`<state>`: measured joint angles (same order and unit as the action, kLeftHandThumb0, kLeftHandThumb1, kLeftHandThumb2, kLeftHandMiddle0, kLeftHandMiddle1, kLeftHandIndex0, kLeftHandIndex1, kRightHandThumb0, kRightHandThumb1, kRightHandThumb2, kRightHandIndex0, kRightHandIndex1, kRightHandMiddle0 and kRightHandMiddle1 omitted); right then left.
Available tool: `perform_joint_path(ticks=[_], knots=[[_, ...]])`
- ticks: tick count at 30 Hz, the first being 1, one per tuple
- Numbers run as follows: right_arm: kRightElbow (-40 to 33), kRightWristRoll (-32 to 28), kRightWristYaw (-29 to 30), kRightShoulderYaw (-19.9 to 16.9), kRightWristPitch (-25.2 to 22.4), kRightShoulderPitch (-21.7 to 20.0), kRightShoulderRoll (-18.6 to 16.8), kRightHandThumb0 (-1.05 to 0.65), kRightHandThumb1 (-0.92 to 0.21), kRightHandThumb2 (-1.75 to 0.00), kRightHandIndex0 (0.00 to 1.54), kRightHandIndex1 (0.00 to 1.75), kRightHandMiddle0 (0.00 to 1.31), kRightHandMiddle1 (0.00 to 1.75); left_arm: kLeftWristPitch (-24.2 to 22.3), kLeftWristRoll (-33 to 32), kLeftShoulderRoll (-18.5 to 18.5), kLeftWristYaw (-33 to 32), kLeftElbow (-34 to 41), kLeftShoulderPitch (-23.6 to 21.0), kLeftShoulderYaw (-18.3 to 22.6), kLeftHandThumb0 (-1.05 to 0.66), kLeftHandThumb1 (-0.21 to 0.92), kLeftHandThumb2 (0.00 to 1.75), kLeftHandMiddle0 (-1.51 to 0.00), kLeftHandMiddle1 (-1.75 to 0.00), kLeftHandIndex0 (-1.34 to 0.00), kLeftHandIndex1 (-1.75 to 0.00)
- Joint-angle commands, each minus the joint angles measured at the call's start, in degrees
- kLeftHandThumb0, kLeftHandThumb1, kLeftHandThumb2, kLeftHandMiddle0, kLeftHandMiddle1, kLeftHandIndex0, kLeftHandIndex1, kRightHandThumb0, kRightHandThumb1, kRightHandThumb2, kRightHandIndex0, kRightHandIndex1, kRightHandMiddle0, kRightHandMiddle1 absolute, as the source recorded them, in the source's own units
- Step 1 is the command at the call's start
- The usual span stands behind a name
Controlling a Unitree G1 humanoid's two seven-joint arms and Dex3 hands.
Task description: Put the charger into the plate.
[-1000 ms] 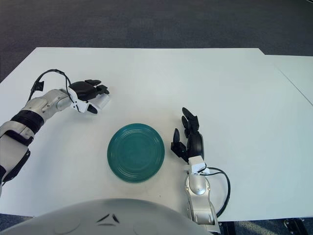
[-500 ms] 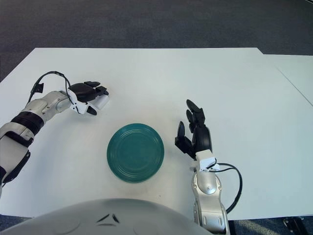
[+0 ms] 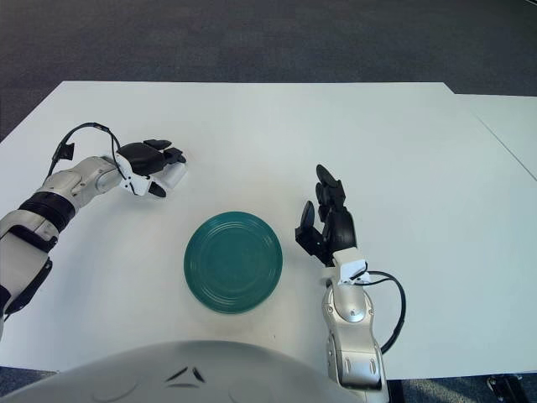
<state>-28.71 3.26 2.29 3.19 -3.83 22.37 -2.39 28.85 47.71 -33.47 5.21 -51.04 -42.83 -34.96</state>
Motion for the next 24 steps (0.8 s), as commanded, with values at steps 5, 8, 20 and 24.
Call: perform_joint_path(ticks=[5, 8, 20, 24], knots=[[-2.2, -1.1, -1.1, -0.7, 2.4, 3.0, 0.9, -0.89, -0.92, -1.03, 0.02, 0.00, 0.00, 0.21, 0.1, 1.4, -0.1, -2.0, -2.1, -1.0, -0.6, -0.76, 0.92, 0.17, -0.21, -0.01, -0.16, -0.84], [-2.6, 0.4, -0.7, -1.1, 3.3, 3.8, 1.5, -0.89, -0.92, -1.03, 0.02, 0.00, 0.00, 0.19, 0.9, 2.3, -0.3, -3.2, -3.0, -1.6, -1.2, -0.76, 0.92, 0.19, -0.21, -0.01, -0.16, -0.84], [-2.8, 0.7, -0.6, -1.4, 4.1, 4.2, 1.9, -0.91, -0.92, -1.05, 0.00, 0.00, 0.00, 0.07, 1.6, 4.2, -0.6, -5.2, -3.3, -2.6, -2.2, -0.68, 0.92, 0.18, -0.29, -0.03, -0.25, -0.92], [-2.5, 0.2, -1.1, -1.7, 4.7, 4.3, 2.3, -0.92, -0.92, -1.06, 0.00, 0.00, 0.00, 0.05, 0.7, 7.2, 0.8, -10.5, -9.1, -4.7, -4.5, -0.66, 0.92, 0.19, -0.34, -0.03, -0.27, -1.03]])
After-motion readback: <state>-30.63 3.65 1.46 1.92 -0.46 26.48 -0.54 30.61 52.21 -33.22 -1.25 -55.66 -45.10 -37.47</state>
